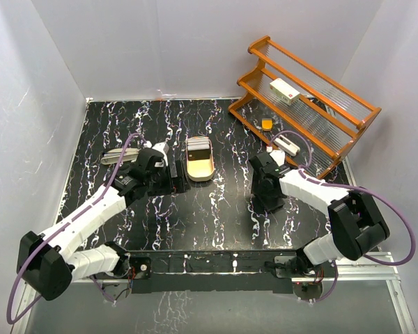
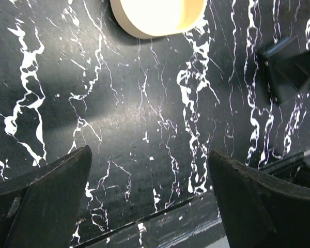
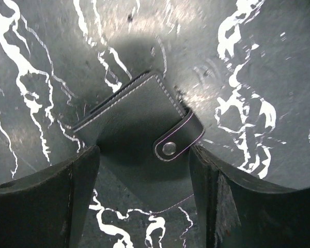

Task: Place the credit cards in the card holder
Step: Move the card holder to the center of the board, then open the card holder at the center of the board.

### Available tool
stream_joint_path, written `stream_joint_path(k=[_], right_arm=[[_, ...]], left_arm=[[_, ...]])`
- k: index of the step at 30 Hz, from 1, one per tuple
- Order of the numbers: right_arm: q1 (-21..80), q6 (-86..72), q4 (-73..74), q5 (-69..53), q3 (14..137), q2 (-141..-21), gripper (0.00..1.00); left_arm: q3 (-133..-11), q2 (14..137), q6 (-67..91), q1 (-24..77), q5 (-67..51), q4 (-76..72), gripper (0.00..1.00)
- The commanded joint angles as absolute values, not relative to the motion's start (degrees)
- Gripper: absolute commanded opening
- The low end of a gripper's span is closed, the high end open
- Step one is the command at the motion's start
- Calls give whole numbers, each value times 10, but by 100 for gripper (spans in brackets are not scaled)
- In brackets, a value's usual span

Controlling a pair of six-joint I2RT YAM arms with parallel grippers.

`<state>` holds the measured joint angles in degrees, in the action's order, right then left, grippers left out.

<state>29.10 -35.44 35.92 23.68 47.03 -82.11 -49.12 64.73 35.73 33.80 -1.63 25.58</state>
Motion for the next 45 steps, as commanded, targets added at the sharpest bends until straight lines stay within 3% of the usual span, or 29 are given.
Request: stream_joint_path(k=[1,10,22,26,34,45], right_arm=[[292,-368,319,162,454,-817,68],[333,-394,262,-27,437,-814,58],[510,-458,264,-40,542,-886,57],[514,-421,296,-19,554,-870,55],[515,-372,319,7,560,-856,40],[516,-305,303,4,589,-911,36]], left_arm=[[-483,614,326,336,-92,276,92],[-446,597,350,335,-115,279,84],[-394,554,393,335,-104,275,81],[-384,547,407,335,-102,272,81],[-330,520,451,335,-136,210,79],[-260,530,520,335,-171,125,72]])
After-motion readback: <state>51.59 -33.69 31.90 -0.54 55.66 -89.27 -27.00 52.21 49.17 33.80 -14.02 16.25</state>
